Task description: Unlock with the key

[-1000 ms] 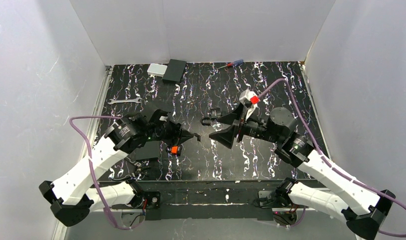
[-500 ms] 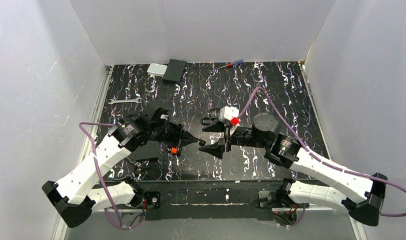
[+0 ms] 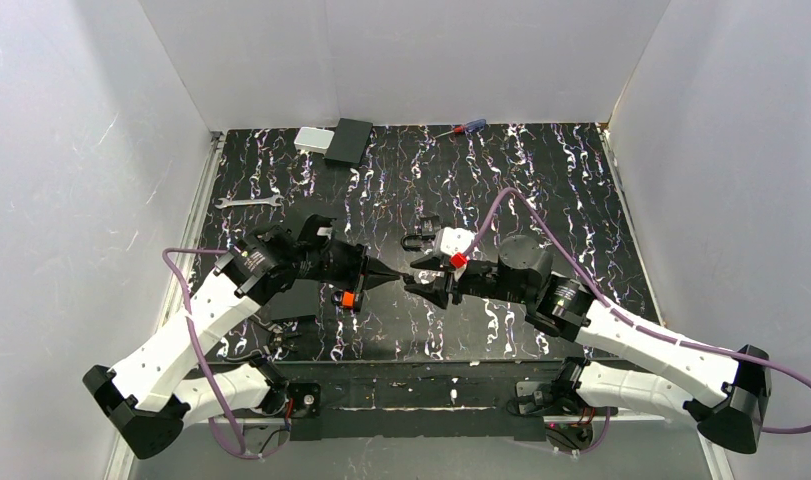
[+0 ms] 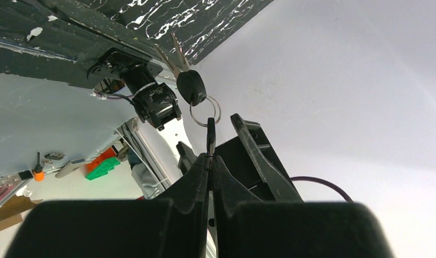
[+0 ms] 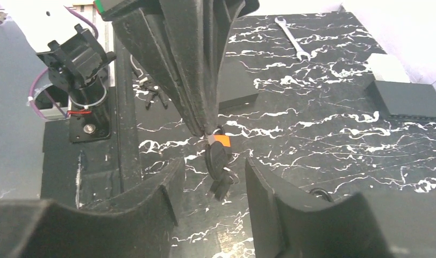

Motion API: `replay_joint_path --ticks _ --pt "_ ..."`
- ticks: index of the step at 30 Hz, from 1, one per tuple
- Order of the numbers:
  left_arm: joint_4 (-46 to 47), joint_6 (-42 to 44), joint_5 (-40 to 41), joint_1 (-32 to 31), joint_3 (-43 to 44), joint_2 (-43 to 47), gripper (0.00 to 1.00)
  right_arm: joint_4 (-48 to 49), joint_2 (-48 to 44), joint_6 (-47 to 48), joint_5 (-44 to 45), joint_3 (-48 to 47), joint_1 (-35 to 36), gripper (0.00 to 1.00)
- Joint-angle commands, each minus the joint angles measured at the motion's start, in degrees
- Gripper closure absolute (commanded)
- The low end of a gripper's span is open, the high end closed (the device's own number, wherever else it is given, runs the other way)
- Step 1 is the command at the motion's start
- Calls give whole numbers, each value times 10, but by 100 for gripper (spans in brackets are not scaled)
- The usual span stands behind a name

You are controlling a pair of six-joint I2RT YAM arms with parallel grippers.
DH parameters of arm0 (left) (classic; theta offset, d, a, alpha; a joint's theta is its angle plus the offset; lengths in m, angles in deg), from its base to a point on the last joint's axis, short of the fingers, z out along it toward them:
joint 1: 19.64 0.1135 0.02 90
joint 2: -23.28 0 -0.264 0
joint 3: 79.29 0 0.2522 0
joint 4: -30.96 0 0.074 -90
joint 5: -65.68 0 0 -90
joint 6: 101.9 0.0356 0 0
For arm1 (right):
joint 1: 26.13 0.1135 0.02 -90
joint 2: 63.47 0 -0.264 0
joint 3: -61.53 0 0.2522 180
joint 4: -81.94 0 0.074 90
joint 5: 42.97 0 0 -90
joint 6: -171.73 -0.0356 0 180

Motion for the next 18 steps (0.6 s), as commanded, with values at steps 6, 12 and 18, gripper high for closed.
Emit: replay_joint_path --ticks 6,12,18 --pt "25 -20 -39 10 -6 11 100 53 -8 41 49 0 3 57" --pt "43 -29 -57 13 -14 12 100 60 -3 39 49 -1 3 59" --pt "56 -43 -67 19 -21 19 100 65 -3 44 59 -1 3 64"
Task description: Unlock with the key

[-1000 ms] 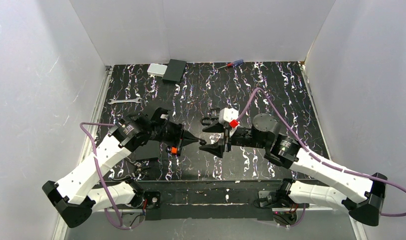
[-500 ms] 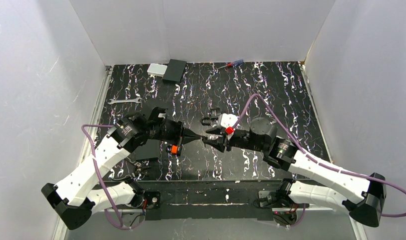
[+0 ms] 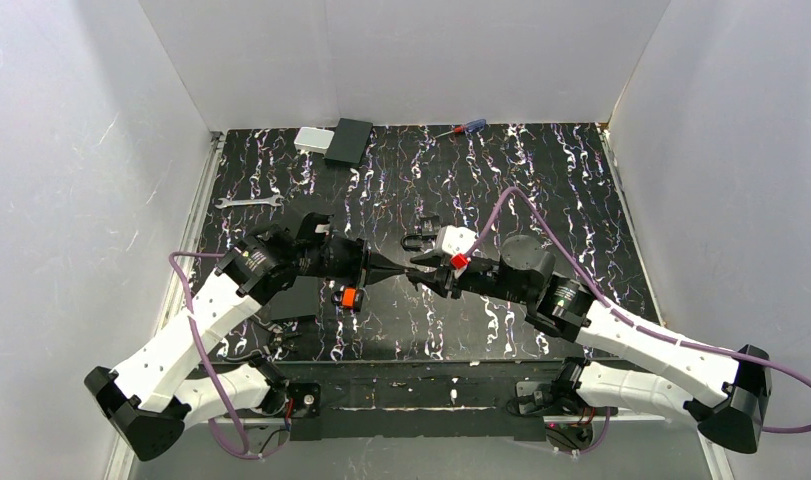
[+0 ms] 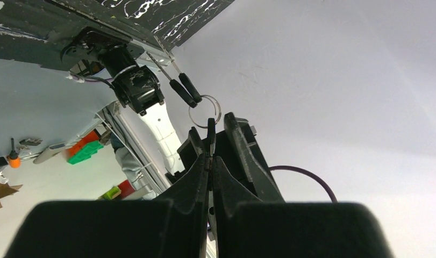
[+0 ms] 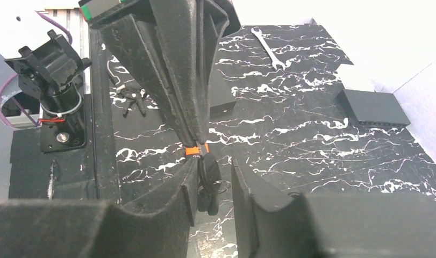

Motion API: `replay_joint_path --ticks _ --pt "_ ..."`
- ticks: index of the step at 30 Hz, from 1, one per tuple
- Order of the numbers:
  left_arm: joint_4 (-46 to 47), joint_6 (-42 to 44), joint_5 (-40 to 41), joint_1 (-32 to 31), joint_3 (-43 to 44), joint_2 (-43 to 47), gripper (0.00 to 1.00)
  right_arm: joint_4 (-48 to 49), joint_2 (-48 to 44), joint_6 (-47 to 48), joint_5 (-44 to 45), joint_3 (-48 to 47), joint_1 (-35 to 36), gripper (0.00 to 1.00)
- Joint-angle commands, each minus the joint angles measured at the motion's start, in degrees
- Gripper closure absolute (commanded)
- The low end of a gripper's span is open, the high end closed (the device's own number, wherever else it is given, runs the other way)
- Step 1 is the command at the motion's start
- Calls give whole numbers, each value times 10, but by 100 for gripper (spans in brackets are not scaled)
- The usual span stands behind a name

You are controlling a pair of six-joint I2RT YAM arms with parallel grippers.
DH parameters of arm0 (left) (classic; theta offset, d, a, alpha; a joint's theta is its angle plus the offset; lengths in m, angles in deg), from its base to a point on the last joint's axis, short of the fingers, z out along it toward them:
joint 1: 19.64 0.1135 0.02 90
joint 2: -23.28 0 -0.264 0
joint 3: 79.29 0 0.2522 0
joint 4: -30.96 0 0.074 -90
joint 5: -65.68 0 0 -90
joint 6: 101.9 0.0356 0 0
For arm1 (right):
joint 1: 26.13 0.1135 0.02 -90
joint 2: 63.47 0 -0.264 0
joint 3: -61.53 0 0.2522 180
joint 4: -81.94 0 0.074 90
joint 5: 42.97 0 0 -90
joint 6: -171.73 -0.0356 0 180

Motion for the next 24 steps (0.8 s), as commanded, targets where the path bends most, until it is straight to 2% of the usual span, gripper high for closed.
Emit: replay_joint_path --ticks 1,6,11,18,20,24 --pt "7 -13 -23 7 -6 16 100 43 -1 11 18 -2 3 65" --pt "28 -28 -32 11 -15 21 100 42 1 14 24 -1 3 58" --pt "28 -29 -36 15 -15 22 100 41 5 24 38 -2 3 58" --pt "36 -31 -41 20 -19 23 100 44 11 34 53 -3 3 69" --pt "38 -32 -43 23 -20 23 100 49 11 33 54 -2 3 76" --pt "36 -32 -44 30 -27 29 100 54 12 29 50 -6 3 96"
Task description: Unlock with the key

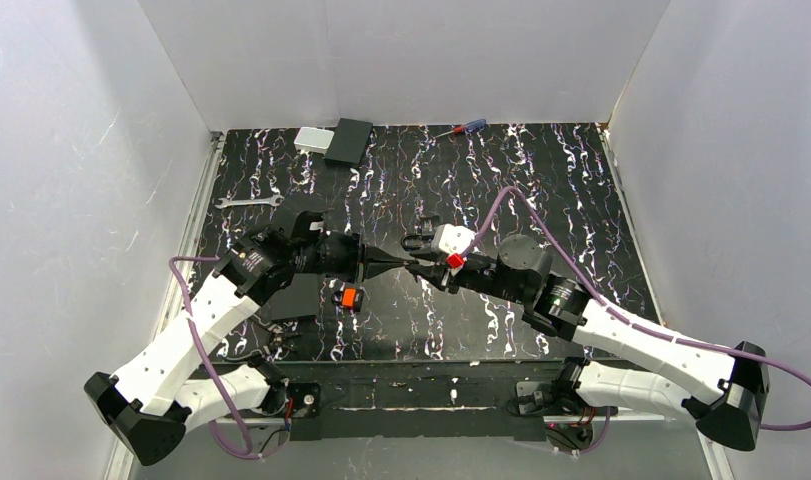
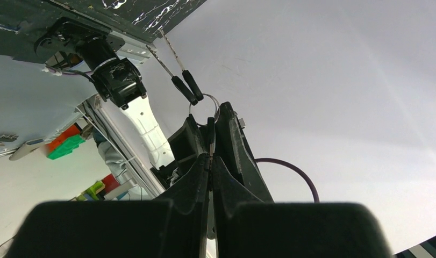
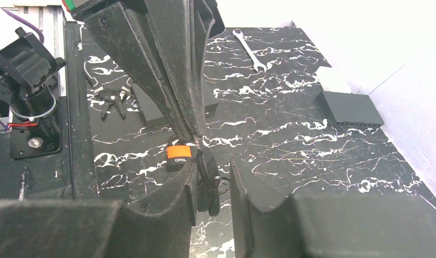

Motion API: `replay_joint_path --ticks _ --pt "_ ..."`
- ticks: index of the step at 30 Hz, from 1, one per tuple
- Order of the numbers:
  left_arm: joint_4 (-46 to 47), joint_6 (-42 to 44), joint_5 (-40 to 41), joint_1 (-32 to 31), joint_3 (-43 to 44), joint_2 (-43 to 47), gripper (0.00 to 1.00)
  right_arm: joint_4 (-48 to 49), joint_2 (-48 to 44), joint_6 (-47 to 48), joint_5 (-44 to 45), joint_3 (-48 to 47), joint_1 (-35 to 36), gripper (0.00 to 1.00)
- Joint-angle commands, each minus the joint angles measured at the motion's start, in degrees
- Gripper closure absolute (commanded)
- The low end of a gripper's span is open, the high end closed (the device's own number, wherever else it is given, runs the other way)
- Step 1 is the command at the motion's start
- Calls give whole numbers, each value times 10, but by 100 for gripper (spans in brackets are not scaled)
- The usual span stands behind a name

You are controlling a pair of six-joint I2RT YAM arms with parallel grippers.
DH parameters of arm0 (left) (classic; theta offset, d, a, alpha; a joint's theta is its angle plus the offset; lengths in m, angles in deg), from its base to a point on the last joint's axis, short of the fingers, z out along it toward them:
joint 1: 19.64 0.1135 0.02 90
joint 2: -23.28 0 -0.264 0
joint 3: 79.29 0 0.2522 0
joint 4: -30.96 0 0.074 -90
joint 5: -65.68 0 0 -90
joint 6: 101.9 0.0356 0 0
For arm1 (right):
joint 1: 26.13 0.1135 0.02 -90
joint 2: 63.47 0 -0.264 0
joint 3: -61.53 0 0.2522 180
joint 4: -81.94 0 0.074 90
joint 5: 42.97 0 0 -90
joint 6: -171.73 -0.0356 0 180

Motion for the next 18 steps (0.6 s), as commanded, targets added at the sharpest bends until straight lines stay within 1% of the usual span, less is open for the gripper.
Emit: replay_joint_path --ticks 1,6,8,12,14,16,18 --pt "-3 -9 -18 9 -14 22 100 34 1 3 15 -8 1 99" --pt "-7 -12 -7 19 -25 34 100 19 -5 -11 -2 -21 1 99" --pt "-8 -8 2 23 -27 36 87 0 -4 -29 -10 -33 1 99" --pt "-10 11 14 31 -32 40 67 -58 -4 -83 -22 -64 1 99" --pt "-2 11 17 34 -40 46 65 -67 -17 -115 -26 -59 1 99" --pt "8 6 17 36 -55 48 64 -53 -36 -139 -25 -42 1 99" --pt "16 17 16 41 -64 45 65 -58 -57 -144 4 -24 1 99"
